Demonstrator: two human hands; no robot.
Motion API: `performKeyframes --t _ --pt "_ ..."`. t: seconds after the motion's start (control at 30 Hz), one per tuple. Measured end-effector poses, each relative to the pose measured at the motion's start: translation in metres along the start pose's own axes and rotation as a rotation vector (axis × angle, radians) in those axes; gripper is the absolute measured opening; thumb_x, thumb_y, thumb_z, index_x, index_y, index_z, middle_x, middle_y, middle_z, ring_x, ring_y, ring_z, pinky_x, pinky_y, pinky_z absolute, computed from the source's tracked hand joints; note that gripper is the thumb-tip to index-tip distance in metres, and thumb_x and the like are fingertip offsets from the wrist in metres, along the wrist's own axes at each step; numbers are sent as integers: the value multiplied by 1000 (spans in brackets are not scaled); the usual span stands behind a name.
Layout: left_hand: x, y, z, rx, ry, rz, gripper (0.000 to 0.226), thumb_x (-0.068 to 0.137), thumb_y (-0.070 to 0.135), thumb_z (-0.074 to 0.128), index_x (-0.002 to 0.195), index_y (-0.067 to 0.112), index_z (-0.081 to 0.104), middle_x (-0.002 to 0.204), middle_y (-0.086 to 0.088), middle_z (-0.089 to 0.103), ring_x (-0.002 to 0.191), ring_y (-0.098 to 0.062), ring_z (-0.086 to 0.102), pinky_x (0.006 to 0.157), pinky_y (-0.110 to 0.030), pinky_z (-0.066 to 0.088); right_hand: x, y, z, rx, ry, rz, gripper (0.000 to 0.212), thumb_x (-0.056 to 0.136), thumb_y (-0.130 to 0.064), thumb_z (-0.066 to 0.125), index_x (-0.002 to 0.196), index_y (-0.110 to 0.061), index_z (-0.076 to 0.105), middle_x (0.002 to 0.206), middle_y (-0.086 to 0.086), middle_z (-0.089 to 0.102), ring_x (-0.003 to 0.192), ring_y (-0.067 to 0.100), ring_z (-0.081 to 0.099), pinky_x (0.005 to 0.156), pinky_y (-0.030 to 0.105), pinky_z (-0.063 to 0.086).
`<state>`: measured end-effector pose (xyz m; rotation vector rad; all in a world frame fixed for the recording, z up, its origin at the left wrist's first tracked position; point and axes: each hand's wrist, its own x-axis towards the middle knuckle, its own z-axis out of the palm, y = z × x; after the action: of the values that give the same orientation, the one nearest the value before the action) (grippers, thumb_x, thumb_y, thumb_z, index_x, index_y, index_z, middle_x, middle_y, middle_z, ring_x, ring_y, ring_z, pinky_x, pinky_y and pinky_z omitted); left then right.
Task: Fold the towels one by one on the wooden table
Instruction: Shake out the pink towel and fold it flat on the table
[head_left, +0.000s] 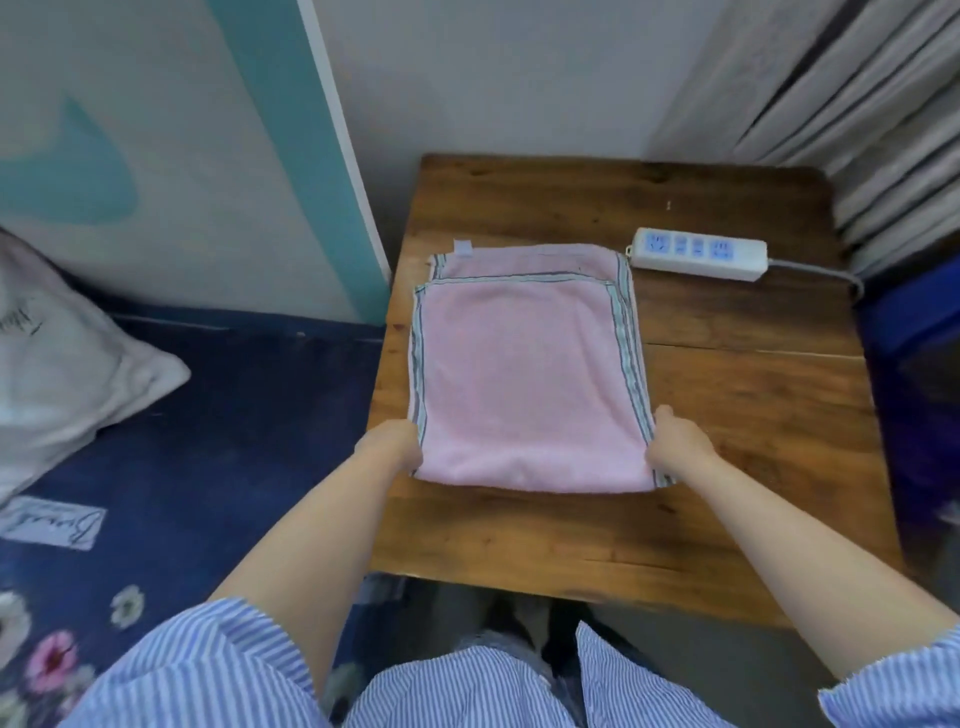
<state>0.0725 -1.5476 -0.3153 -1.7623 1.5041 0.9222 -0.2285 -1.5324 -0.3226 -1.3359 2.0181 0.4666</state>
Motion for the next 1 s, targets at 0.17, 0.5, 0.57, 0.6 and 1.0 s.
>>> performKeyframes --t 0.17,0.5,0.57,0.6,1.0 --pt "3 -8 29 83 -88 41 30 88 3 41 114 0 54 110 -16 61 103 -31 58 68 -28 37 -5 18 30 -8 -121 48 22 84 -7 43 102 -4 55 92 12 58 72 25 54 45 24 38" --pt "-4 -5 21 184 -403 103 34 92 9 49 125 3 52 121 -15 57 83 -21 54 73 -25 44 -5 24 36 6 -345 197 18 84 -14 54 99 -7 50 90 9 55 65 19 57 51 22 47" --pt "4 -1 4 310 -272 175 34 92 10 48 125 6 53 131 -11 52 102 -22 53 78 -25 41 2 19 23 3 -302 187 14 83 -20 56 87 -7 50 80 7 55 63 18 55 49 23 44" --pt "10 0 -5 340 -212 208 33 92 10 47 124 6 53 131 -11 52 105 -23 53 78 -26 41 6 15 17 5 -251 165 14 83 -21 55 78 -8 50 74 6 53 61 18 52 48 23 41" --pt "85 32 -90 -32 254 137 38 91 7 37 127 12 46 130 -11 50 114 -29 51 85 -34 46 89 -47 -65 161 208 -322 25 87 -6 44 105 -1 60 106 17 60 99 32 56 77 32 44"
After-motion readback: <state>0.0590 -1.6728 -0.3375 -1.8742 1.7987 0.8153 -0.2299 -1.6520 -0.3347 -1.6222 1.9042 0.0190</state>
